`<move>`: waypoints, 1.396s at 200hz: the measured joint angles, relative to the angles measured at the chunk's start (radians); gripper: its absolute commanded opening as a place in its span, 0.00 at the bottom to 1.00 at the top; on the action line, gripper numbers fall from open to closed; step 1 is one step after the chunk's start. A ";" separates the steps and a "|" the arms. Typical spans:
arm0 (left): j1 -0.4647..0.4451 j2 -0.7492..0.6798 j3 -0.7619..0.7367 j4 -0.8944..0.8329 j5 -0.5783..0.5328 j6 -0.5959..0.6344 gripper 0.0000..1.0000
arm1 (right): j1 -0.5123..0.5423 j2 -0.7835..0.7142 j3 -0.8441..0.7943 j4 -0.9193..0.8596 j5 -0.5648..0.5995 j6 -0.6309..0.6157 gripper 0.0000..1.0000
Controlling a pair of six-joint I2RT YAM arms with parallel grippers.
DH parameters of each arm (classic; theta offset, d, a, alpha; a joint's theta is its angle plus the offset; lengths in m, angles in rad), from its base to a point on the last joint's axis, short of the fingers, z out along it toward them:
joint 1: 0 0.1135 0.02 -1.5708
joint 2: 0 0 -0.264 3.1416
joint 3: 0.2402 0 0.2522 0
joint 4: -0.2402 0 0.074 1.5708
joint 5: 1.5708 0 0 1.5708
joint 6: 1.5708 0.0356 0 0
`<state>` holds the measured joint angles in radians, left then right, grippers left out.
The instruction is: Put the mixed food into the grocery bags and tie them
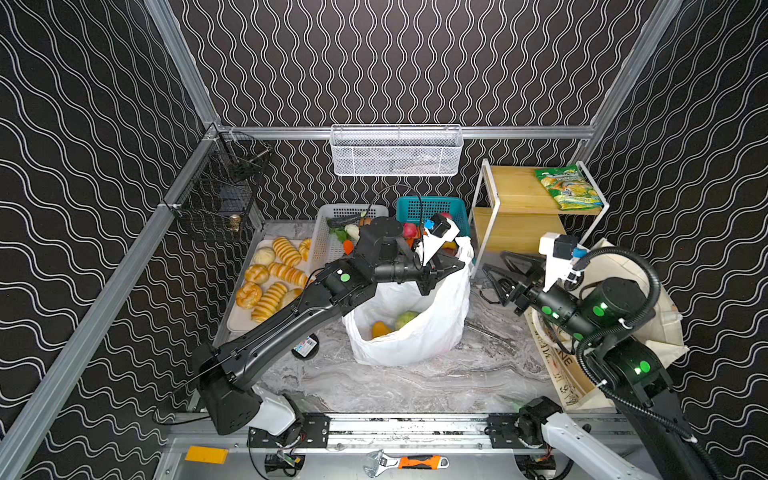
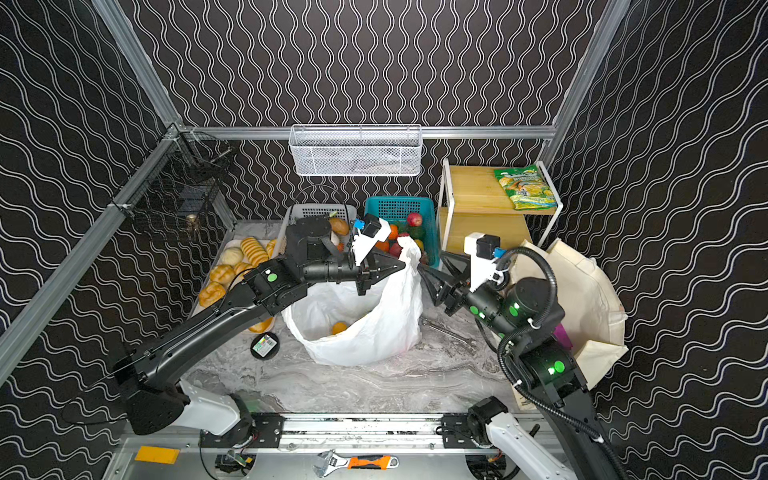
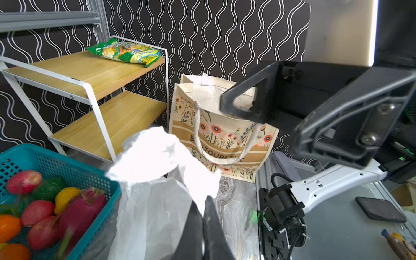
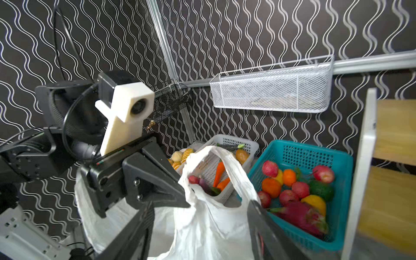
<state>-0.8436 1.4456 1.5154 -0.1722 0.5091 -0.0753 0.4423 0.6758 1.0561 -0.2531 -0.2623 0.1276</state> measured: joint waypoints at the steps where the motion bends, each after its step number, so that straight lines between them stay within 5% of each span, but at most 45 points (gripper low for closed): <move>1: 0.000 -0.002 -0.002 0.000 0.002 0.000 0.00 | 0.000 -0.002 -0.004 0.002 0.001 -0.003 0.73; 46: 0.026 -0.050 -0.010 -0.033 0.112 0.057 0.00 | 0.000 -0.029 -0.160 0.055 -0.038 -0.162 0.81; 85: 0.076 -0.068 -0.003 -0.120 0.224 0.109 0.00 | 0.000 0.062 -0.154 0.108 -0.113 -0.211 1.00; 195: 0.102 -0.061 0.018 -0.174 0.330 0.134 0.00 | -0.061 0.351 -0.079 0.226 -0.415 -0.325 1.00; 245: 0.103 -0.065 -0.003 -0.144 0.249 0.119 0.00 | -0.068 0.435 -0.112 0.398 -0.742 -0.206 0.98; 279: 0.103 -0.057 -0.007 -0.134 0.204 0.100 0.00 | -0.068 0.443 -0.140 0.476 -0.816 -0.122 0.92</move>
<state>-0.7406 1.3884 1.5085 -0.3065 0.7132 0.0250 0.3740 1.1183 0.9157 0.2226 -1.0786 0.0051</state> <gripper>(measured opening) 0.048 0.922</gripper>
